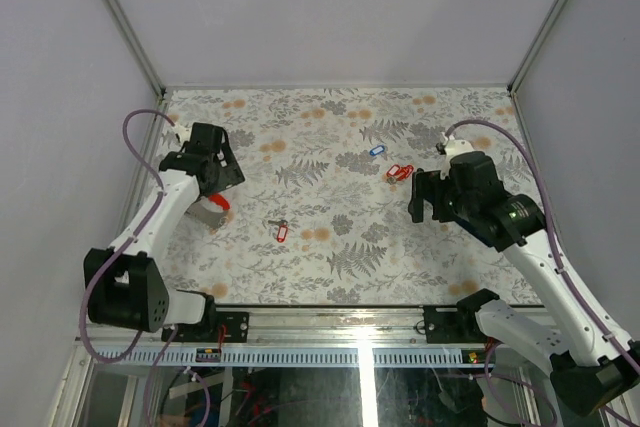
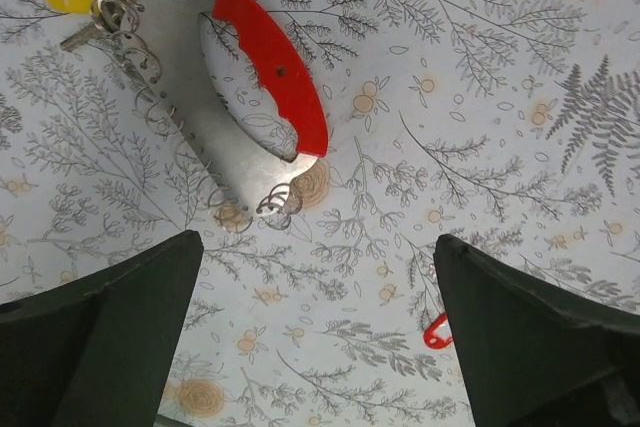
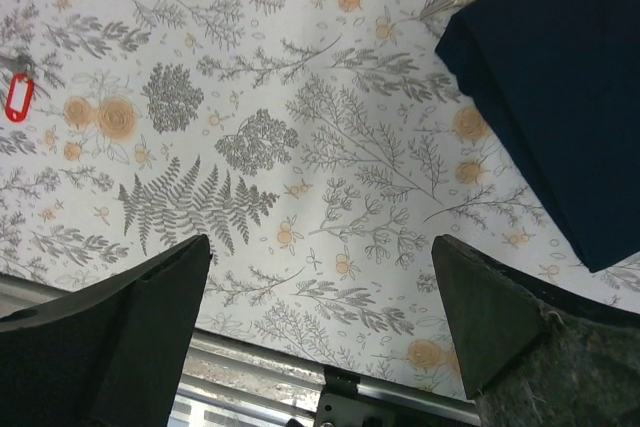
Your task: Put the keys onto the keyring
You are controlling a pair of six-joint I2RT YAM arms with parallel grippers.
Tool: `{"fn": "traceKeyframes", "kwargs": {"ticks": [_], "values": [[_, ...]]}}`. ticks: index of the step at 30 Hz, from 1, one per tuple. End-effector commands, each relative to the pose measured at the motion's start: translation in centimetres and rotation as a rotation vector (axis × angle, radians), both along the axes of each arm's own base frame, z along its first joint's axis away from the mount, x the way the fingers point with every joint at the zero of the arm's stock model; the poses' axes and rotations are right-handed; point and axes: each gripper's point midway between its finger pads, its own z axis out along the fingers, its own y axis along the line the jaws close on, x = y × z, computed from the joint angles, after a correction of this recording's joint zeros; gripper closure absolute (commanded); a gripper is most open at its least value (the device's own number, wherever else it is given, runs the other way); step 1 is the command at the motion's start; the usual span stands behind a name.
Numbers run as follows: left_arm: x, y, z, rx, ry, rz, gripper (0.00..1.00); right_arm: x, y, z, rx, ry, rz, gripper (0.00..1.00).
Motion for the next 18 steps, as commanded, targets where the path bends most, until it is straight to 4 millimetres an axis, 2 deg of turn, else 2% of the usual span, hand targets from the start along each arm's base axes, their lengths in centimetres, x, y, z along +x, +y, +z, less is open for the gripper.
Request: {"fn": "traceKeyframes", "kwargs": {"ticks": [1,6,12,18], "values": [[2.6,-0.4,-2.1,-0.066,0.001,-0.028,0.0,-0.1,0.8,0.1,0.045,-0.023,0.037,0.01],[4.1,0.0,-5.2,-0.075,0.049,-0.013,0.0,-0.8,1.1,-1.0,0.047,0.016,0.066,0.01],[5.5,-0.4,-7.3,-0.113,0.096,-0.006,0.01,-0.9,1.5,-1.1,0.061,0.017,0.086,0.01],[5.8,-0.5,-10.3,-0.124,0.168,0.031,0.06,-1.1,1.9,-1.1,0.087,0.012,0.103,0.01]]}}
